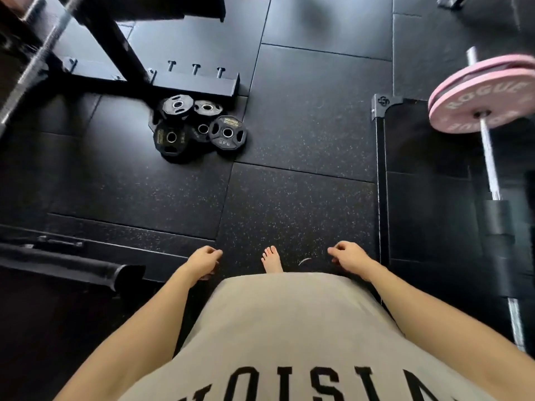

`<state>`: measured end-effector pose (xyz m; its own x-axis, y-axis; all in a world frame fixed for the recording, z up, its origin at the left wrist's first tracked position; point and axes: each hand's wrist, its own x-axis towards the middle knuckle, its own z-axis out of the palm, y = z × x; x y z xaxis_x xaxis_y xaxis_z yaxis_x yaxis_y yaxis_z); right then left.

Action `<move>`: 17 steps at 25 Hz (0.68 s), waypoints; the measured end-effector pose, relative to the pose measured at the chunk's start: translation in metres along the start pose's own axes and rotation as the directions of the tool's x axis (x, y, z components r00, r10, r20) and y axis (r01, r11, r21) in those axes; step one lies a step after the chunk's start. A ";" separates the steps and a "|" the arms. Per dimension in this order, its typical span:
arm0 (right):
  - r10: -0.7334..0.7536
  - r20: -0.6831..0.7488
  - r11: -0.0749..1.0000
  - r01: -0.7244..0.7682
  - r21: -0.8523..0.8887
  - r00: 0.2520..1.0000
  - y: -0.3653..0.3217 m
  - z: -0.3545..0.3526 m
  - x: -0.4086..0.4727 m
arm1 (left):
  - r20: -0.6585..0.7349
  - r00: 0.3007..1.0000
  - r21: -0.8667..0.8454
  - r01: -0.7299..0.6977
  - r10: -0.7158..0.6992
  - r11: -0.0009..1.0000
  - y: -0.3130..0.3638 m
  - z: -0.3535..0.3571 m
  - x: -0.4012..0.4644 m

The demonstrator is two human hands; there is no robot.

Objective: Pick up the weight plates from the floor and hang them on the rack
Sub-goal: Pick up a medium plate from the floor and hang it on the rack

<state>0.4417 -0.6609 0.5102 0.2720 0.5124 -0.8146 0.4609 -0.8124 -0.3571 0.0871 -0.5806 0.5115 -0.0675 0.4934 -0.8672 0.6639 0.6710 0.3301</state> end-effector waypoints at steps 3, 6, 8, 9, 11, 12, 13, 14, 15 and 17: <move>-0.042 -0.013 0.998 0.041 -0.043 0.999 -0.068 -0.039 0.042 | -0.021 1.000 -0.014 -0.019 0.018 1.000 0.059 -0.037 0.025; -0.045 0.013 0.997 0.046 -0.066 0.999 -0.122 -0.062 0.085 | -0.026 1.000 -0.026 0.008 -0.009 1.000 0.105 -0.066 0.054; -0.052 0.037 0.994 0.056 -0.090 0.998 -0.162 -0.077 0.119 | -0.035 0.999 -0.035 0.028 -0.029 0.999 0.135 -0.084 0.077; -0.055 0.048 0.993 0.060 -0.101 0.997 -0.181 -0.086 0.136 | -0.037 0.999 -0.039 0.035 -0.037 0.999 0.150 -0.091 0.088; -0.057 0.079 0.990 0.067 -0.121 0.995 -0.223 -0.107 0.168 | -0.055 0.996 -0.067 0.069 -0.073 0.995 0.180 -0.108 0.110; -0.054 0.094 0.988 0.066 -0.137 0.994 -0.242 -0.116 0.180 | -0.066 0.993 -0.079 0.093 -0.098 0.993 0.194 -0.116 0.116; -0.051 0.109 0.985 0.068 -0.159 0.993 -0.259 -0.124 0.190 | -0.074 0.991 -0.074 0.105 -0.110 0.992 0.205 -0.123 0.122; -0.052 0.122 0.980 0.074 -0.183 0.991 -0.278 -0.131 0.207 | -0.087 0.989 -0.066 0.111 -0.117 0.992 0.217 -0.132 0.133; -0.055 0.138 0.975 0.083 -0.204 0.989 -0.299 -0.139 0.222 | -0.108 0.987 -0.055 0.112 -0.118 0.992 0.231 -0.142 0.143; -0.060 0.147 0.972 0.091 -0.219 0.987 -0.343 -0.156 0.249 | -0.154 0.979 -0.040 0.125 -0.130 0.991 0.255 -0.165 0.165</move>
<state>0.4831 -0.2112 0.5010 0.1168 0.5137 -0.8500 0.6574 -0.6815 -0.3215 0.1218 -0.2369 0.5143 -0.2675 0.4814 -0.8347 0.6199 0.7492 0.2334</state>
